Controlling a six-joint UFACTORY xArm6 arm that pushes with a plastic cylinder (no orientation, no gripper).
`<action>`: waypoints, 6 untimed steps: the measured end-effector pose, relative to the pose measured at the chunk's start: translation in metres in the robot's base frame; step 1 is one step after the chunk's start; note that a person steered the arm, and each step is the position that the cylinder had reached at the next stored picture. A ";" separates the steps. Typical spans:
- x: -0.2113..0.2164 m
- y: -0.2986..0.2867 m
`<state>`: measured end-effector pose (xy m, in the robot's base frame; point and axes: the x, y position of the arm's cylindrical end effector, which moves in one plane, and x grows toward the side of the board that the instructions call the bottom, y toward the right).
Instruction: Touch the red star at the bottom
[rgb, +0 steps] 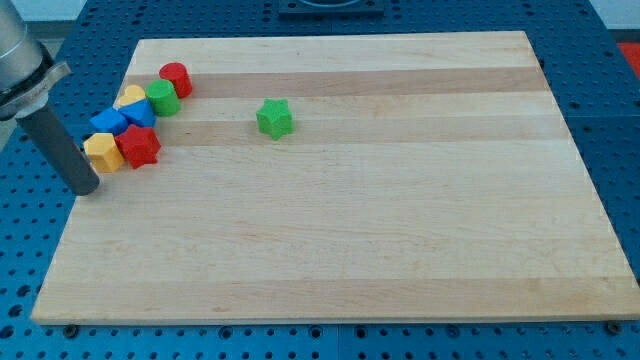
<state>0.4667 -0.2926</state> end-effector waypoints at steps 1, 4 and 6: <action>0.000 0.007; -0.020 0.063; 0.012 0.062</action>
